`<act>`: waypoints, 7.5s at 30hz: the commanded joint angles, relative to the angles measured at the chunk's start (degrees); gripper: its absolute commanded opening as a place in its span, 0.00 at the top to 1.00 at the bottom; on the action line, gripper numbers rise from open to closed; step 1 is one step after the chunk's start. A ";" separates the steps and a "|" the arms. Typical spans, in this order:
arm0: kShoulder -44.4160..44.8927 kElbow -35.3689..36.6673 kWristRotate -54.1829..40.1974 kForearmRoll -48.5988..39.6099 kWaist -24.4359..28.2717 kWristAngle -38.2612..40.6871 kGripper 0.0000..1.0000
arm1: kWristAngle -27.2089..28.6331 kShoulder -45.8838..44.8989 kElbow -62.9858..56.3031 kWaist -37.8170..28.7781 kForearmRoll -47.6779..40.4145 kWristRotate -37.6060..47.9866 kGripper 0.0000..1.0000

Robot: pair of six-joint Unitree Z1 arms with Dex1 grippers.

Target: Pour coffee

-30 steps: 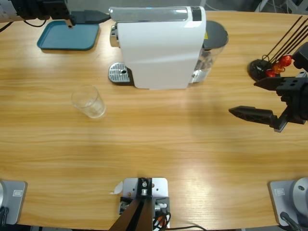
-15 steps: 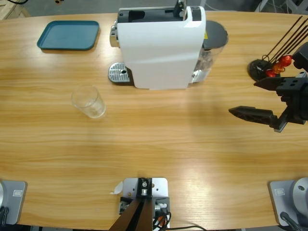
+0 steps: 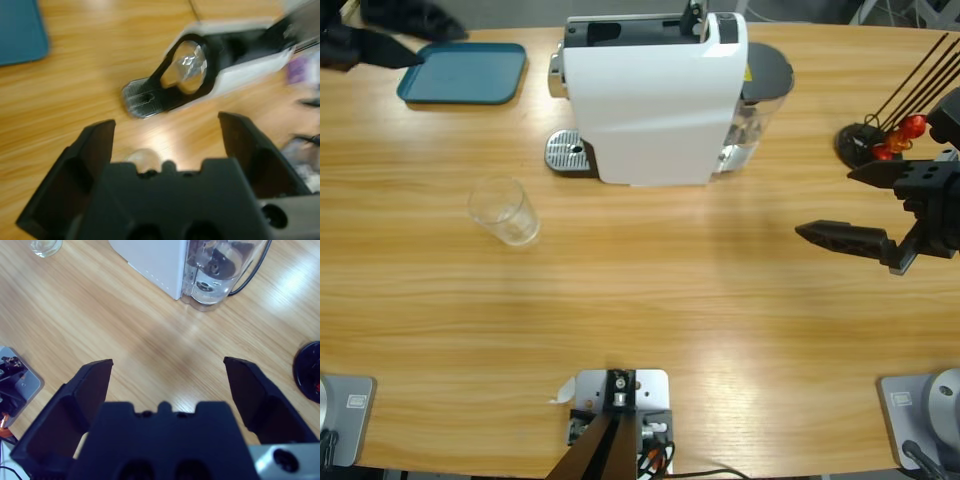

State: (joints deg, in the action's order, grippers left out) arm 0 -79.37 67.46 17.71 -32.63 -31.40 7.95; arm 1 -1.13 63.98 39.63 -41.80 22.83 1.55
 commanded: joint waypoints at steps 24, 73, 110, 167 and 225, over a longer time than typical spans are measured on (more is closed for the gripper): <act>16.77 -24.55 -6.72 6.16 -5.17 -12.78 0.11 | 10.69 6.56 -0.60 27.83 -8.02 18.30 0.21; 15.73 -25.03 -6.37 6.96 -5.17 -14.17 0.11 | 9.74 21.85 2.21 36.62 -12.20 17.54 0.36; 15.56 -25.10 -6.37 7.05 -5.17 -14.36 0.11 | 9.58 23.38 2.31 36.62 -12.13 17.52 0.74; 14.35 -25.36 -6.55 8.11 -5.17 -13.84 0.11 | 11.15 8.81 7.24 27.07 4.11 19.63 0.31; 13.54 -25.45 -6.46 8.72 -5.17 -13.75 0.11 | -13.57 19.49 19.17 -19.49 40.32 -47.08 0.33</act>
State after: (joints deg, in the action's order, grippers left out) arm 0 -65.28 43.92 11.12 -24.63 -36.14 -5.66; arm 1 -14.28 79.49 58.93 -57.06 63.49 -44.81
